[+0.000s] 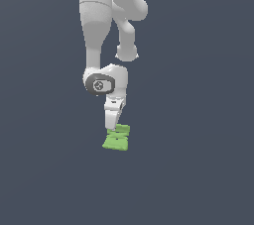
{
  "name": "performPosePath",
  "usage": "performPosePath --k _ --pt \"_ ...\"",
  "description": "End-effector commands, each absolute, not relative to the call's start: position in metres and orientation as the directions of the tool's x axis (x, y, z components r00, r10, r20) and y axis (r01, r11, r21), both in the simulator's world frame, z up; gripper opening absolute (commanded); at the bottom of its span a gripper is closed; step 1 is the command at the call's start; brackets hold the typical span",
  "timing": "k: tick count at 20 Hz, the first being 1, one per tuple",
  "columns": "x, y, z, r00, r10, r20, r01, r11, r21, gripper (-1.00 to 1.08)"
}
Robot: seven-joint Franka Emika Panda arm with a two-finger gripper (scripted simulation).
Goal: Pick up the object and move it to a goal position.
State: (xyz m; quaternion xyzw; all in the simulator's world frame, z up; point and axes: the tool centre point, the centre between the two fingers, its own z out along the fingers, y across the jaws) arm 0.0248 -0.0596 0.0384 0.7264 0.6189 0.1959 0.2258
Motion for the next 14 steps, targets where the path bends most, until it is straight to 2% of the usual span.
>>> performPosePath --k 1,7,14 --pt "0.025 -0.059 0.038 0.158 0.988 0.005 0.811 -0.132 0.571 -1.00" --pt "0.022 -0.049 0.040 0.158 0.988 0.005 0.811 -0.132 0.571 -1.00" --pt "0.014 -0.015 0.046 0.158 0.988 0.005 0.811 -0.132 0.571 -1.00"
